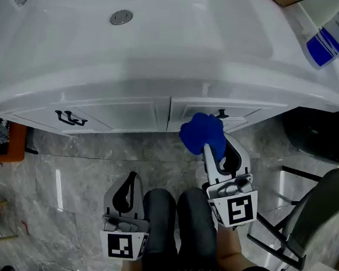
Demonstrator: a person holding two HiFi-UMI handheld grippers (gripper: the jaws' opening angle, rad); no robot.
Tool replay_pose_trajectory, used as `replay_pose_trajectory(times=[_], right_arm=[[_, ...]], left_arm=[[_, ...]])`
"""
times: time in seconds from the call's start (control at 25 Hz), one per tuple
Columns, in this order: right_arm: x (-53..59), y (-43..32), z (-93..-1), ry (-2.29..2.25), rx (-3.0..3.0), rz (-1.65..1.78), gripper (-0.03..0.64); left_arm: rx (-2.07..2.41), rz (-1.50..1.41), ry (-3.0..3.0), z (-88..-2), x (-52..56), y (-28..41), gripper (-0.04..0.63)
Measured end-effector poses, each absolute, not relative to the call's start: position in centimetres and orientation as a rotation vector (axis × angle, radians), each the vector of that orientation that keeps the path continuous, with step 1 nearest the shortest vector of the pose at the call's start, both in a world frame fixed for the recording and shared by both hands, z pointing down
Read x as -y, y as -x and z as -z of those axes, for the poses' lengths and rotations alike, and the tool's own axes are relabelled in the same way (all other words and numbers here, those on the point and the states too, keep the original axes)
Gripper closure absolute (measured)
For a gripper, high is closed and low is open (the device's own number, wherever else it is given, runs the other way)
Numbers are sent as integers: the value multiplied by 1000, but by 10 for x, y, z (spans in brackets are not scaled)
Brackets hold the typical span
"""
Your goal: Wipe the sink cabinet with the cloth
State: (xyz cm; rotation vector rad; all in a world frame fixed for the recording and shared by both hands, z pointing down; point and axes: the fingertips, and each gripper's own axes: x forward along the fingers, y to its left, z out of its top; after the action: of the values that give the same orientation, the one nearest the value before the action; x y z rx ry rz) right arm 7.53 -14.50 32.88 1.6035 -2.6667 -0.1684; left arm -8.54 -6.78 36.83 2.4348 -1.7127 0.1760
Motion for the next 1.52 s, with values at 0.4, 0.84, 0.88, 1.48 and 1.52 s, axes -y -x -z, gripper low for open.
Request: replay_pose_trajectory(times=[0.4, 0.84, 0.88, 1.48, 1.52], right_arm=[[176, -46, -349, -1675, 2689, 341, 504], [188, -39, -349, -1759, 2612, 440, 504], [188, -39, -349, -1769, 2600, 440, 504], [183, -13, -328, -1806, 2608, 533, 505], [183, -13, -328, -1802, 2609, 527, 505]], left_arm=[[1670, -69, -2496, -411, 77, 62, 590], [1535, 0, -2525, -431, 64, 63, 591], [1529, 2, -2528, -432, 63, 65, 589], [1505, 22, -2541, -431, 45, 80, 591], [1504, 26, -2543, -430, 44, 80, 591]])
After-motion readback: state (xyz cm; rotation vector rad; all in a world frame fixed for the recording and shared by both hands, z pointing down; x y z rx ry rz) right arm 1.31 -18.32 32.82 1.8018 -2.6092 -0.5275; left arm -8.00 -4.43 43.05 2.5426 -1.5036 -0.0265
